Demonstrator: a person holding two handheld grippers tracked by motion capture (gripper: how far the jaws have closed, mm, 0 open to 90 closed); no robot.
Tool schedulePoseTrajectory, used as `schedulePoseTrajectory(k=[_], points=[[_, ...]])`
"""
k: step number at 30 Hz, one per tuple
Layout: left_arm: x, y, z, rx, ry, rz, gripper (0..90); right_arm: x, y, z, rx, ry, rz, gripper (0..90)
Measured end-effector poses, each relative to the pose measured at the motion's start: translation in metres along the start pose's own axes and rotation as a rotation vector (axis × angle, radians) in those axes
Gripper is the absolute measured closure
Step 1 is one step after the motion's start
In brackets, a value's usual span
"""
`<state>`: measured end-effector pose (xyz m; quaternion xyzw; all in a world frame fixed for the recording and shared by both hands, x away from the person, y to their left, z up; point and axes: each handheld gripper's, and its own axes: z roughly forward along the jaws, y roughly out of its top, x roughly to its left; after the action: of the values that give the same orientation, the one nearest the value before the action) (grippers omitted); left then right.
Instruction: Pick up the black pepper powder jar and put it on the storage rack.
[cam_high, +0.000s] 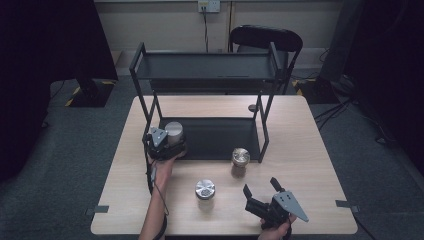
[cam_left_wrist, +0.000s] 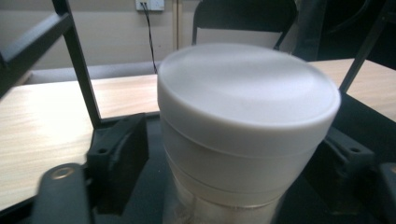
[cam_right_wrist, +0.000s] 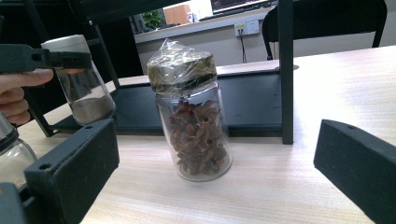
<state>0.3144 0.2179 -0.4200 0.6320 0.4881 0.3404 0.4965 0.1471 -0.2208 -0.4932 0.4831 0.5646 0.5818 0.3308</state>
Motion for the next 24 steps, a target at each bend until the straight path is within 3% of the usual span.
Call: schedulePoseTrajectory(k=[3,5,10,24], points=[[-0.002,0.000,-0.002,-0.024,0.004,-0.010,14.3,0.000,0.000,0.000,0.000,-0.001,0.000,0.0],[0.001,0.000,-0.004,-0.038,-0.015,-0.018,10.9,0.000,0.000,0.000,0.000,-0.002,0.001,0.0],[-0.003,0.002,-0.006,-0.050,-0.015,-0.011,4.5,0.000,0.000,0.000,-0.001,0.000,0.000,0.0],[-0.003,0.004,-0.018,-0.091,-0.037,-0.023,0.3,0.000,0.000,0.000,0.001,-0.003,0.002,0.0]])
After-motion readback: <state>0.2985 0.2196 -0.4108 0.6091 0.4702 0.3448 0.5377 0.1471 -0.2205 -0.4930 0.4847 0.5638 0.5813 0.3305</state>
